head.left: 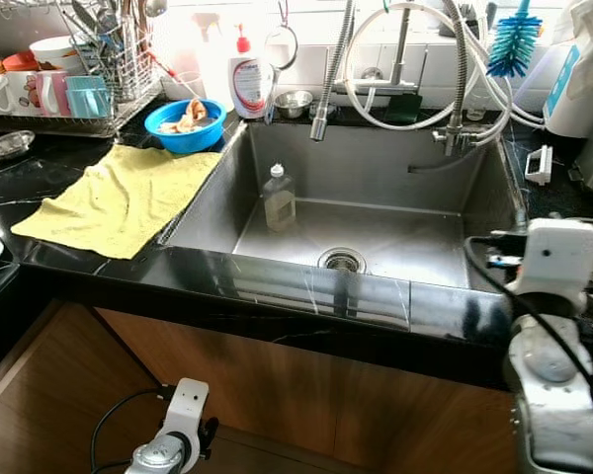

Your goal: Kitchen organization

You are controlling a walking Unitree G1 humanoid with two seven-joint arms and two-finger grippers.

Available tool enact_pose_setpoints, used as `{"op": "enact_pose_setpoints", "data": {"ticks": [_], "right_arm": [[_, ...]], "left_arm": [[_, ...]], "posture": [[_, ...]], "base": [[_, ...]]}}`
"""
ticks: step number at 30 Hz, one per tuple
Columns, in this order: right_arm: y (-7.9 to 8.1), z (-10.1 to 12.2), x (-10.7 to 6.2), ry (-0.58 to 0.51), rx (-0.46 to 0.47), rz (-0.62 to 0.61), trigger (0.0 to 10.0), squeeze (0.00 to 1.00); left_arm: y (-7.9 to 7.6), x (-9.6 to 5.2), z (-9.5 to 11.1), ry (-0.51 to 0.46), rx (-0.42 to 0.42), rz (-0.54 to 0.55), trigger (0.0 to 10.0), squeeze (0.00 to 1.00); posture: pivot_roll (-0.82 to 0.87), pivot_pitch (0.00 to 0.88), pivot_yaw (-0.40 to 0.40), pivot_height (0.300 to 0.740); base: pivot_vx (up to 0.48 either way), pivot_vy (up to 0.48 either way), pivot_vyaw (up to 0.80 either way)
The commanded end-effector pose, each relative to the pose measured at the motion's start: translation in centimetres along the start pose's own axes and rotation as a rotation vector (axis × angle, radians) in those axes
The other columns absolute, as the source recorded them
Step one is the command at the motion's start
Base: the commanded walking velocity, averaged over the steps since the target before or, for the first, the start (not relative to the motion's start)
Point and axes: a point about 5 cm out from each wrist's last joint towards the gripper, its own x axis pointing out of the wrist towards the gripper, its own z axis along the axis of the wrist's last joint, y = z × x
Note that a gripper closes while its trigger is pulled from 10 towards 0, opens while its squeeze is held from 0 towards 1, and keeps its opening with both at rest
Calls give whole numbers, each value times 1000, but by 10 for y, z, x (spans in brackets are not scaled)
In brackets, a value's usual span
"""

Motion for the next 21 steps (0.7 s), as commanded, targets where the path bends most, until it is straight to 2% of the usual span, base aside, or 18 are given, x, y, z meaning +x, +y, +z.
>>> {"op": "enact_pose_setpoints", "data": {"ticks": [1,7,8,9,10,11,12,13,16,17,21], "right_arm": [[-1,9,1,-18,7,-9,10000,1000],[-6,15,4,-23,2,-34,10000,1000],[-7,18,4,-34,9,-41,10000,871],[-7,18,4,-34,9,-41,10000,871],[-8,18,4,-25,14,-56,10000,0],[-8,18,4,-21,15,-60,10000,0],[-9,15,4,6,76,-82,10000,0],[-9,15,4,6,76,-82,10000,0],[-15,12,6,40,166,-128,10000,0],[-15,12,6,40,166,-128,10000,0],[-14,8,5,88,276,-150,10000,0]], "left_arm": [[2,-2,-6,29,23,0,10000,0],[3,-1,-3,22,17,3,10000,0],[4,-1,-3,22,18,5,10000,0],[4,-1,-3,22,18,5,10000,0],[4,-1,-3,22,18,6,10000,0],[4,-1,-3,22,18,7,10000,0],[4,-1,-3,23,18,8,10000,0],[4,-1,-3,23,18,8,10000,0],[5,-1,-2,23,17,9,10000,0],[5,-1,-2,23,17,9,10000,0],[5,-1,-2,24,21,10,10000,0]], "posture": [[-191,0,95,740],[-190,0,97,740],[-190,0,97,740],[-190,0,97,740],[-190,0,98,740],[-190,0,98,740],[-187,0,97,740],[-187,0,97,740],[-189,0,100,740],[-189,0,100,740],[-189,0,100,740]], "base": [[0,0,0],[0,0,0],[0,0,0],[0,0,0],[0,0,0],[0,0,0],[0,0,0],[0,0,0],[0,0,0],[0,0,0],[0,0,0]]}}
